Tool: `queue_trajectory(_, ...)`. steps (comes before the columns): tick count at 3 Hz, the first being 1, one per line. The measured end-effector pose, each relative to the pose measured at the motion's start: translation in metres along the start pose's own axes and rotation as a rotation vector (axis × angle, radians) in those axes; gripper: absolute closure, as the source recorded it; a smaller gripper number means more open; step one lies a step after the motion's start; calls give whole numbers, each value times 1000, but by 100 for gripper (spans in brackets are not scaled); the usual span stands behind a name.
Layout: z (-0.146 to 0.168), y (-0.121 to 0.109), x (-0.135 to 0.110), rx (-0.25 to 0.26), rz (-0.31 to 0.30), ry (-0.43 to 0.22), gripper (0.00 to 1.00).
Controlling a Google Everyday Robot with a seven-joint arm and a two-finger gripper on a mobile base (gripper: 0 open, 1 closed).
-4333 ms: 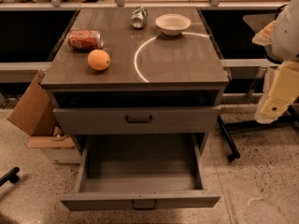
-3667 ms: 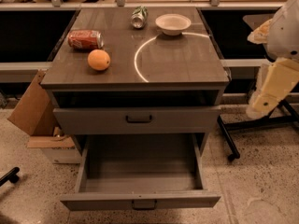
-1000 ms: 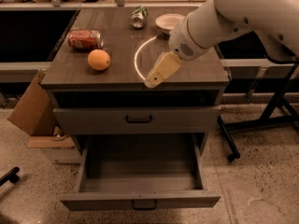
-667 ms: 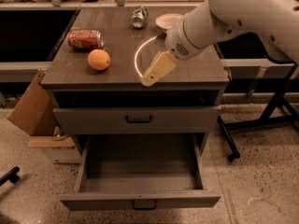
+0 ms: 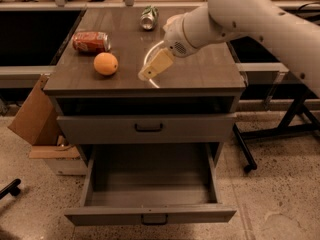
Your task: Place orange into middle drawer
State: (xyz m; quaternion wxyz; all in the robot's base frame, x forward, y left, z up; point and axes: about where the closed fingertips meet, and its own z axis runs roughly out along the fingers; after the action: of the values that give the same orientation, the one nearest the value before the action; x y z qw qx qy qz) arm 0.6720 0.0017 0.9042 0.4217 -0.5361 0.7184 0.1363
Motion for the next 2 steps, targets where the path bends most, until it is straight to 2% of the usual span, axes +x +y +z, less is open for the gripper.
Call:
queue_trajectory(1, 27, -2, -14, -44, -6, -65, 0)
queue_trajectory(2, 48, -3, -28, -67, -8, -111, 0)
